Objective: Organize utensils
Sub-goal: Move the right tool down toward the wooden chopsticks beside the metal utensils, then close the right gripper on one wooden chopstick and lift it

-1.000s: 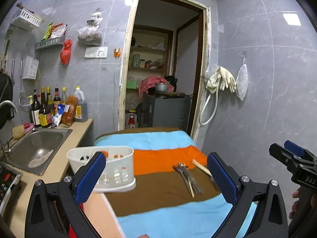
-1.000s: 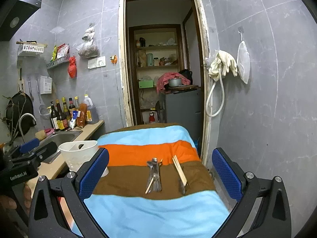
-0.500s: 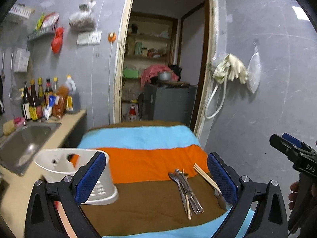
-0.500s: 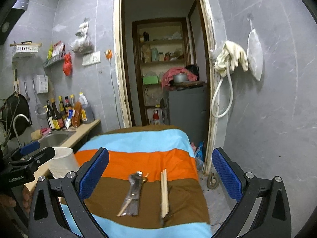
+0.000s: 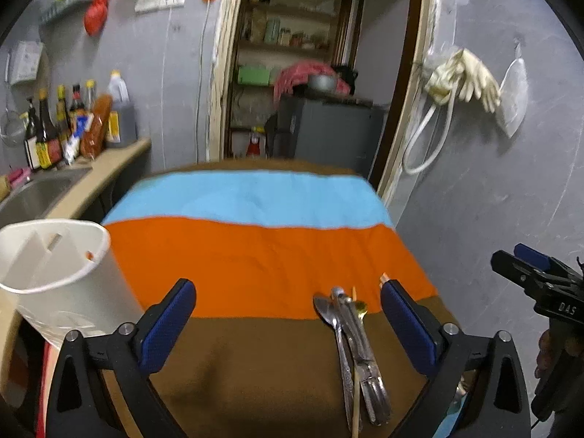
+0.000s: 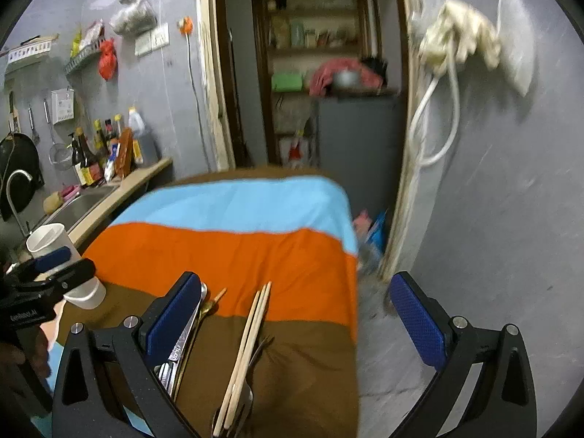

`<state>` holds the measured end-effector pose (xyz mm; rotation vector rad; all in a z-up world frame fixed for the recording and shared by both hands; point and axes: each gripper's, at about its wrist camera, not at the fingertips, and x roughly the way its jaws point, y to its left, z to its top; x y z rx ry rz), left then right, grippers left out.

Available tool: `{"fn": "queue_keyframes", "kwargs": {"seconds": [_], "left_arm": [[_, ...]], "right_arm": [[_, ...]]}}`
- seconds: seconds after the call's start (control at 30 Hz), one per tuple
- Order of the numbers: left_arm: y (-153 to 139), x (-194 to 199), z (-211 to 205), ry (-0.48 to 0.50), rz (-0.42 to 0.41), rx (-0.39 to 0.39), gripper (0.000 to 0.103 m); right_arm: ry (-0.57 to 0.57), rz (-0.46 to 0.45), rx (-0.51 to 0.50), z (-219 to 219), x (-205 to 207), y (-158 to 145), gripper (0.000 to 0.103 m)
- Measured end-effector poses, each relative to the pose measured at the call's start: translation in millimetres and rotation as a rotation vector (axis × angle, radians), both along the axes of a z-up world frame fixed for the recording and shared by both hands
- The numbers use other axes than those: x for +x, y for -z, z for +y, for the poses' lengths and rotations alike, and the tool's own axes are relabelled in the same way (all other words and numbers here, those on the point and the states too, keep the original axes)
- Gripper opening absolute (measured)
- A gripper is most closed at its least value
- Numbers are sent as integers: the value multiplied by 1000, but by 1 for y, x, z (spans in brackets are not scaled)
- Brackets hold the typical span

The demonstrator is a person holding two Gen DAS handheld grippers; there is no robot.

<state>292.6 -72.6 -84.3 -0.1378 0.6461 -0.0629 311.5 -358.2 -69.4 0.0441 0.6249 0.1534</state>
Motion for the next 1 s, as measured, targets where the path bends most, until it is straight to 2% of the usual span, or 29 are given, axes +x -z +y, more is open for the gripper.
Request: {"fn": "queue_keyframes", "kwargs": {"seconds": [0.1,0.17,0.27,0.37,0.5,0.73,0.77,1.0], "left_arm": [[13,15,-6,31,62,7,91],[21,24,-8,48,92,1,86],[32,36,-10,66,135,-20,80],[44,48,-10,90,181,-74,70],[58,60,-8,113,217,-139,65],[76,75,-12,158,280,-213,40],[77,77,-14,169,287,-217,36],[79,87,-17,199,319,-285,23]], "right_arm": [[-17,69,41,1,20,22,95],[-33,113,84,2,31,37,75],[-55,163,114,6,45,58,63],[-84,199,134,13,55,77,57],[-122,246,163,21,64,95,46],[-160,317,227,25,75,118,27],[-164,324,233,24,75,121,25],[-181,361,247,26,79,131,18]]}}
